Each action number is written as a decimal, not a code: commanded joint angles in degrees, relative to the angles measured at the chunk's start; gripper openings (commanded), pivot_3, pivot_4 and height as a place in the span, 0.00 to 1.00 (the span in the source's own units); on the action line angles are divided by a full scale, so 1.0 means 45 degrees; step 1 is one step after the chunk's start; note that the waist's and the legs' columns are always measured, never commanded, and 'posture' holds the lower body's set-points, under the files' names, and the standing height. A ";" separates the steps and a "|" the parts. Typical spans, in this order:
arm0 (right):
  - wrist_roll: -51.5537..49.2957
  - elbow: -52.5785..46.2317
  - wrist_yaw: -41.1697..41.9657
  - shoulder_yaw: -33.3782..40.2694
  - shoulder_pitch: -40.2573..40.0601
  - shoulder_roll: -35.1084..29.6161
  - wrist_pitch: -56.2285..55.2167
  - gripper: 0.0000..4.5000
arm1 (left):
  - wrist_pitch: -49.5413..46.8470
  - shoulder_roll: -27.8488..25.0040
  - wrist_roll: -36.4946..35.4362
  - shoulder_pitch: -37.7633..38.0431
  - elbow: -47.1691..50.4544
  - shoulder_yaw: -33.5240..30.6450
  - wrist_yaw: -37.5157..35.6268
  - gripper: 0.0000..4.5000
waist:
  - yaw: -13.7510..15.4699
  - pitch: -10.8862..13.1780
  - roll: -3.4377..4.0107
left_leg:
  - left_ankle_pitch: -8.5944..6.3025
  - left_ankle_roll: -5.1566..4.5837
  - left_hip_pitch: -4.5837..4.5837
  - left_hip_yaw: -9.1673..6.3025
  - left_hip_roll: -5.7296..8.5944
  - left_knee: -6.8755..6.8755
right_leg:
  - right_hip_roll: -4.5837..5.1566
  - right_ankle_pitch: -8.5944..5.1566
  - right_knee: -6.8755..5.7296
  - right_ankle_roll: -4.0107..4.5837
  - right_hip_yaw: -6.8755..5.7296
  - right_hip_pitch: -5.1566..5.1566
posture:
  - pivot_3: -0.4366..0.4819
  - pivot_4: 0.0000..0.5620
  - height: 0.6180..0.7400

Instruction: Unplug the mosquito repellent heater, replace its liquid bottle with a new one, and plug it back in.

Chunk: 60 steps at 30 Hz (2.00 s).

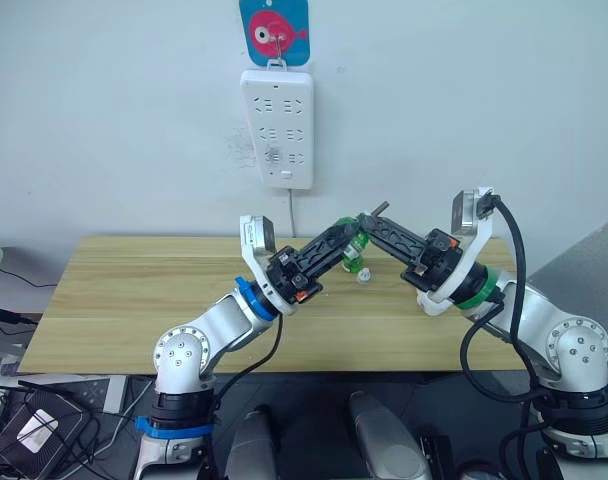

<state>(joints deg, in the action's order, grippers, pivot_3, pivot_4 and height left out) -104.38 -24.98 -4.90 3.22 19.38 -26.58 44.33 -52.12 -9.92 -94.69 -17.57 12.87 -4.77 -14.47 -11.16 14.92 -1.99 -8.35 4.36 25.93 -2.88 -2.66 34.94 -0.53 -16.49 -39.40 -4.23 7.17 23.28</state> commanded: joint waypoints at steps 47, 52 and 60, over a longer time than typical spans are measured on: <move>1.8744 0.6495 0.7905 -0.5624 0.3526 -0.4687 0.3107 1.00 | 1.5189 -0.4277 1.7688 0.1150 -0.2998 0.5016 -1.1741 0.52 | -0.0032 -0.0017 0.0046 | -0.0009 -0.0013 -0.0009 0.0102 -0.0011 -0.0122 | 0.0025 0.0004 0.0091 0.0009 0.0058 0.0046 | 0.20 0.45 1.00; 1.9815 0.8235 0.8872 -0.6072 0.4221 -0.4029 0.2671 1.00 | 1.4789 -0.4294 1.7677 0.1326 -0.2592 0.4954 -1.1607 0.52 | -0.0035 -0.0016 0.0047 | -0.0009 -0.0013 -0.0013 0.0093 -0.0011 -0.0117 | 0.0025 0.0006 0.0089 0.0008 0.0054 0.0037 | 0.22 0.44 1.00; 2.1104 1.0400 1.0154 -0.6245 0.4982 -0.3123 0.2000 1.00 | 1.4436 -0.4379 1.7704 0.1539 -0.2156 0.4930 -1.1576 0.52 | -0.0018 -0.0016 0.0047 | -0.0009 -0.0013 -0.0013 0.0076 -0.0009 -0.0115 | 0.0022 0.0007 0.0085 0.0007 0.0037 0.0030 | 0.24 0.43 1.00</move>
<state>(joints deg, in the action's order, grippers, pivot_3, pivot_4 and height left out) -10.69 20.55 39.64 -24.95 40.75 -40.82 54.39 12.76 -29.60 -14.98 -11.21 0.61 17.68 -66.85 -11.24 14.85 -1.78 -8.39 4.30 25.86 -2.55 -2.70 34.42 -0.43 -16.46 -39.02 -4.20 7.32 23.41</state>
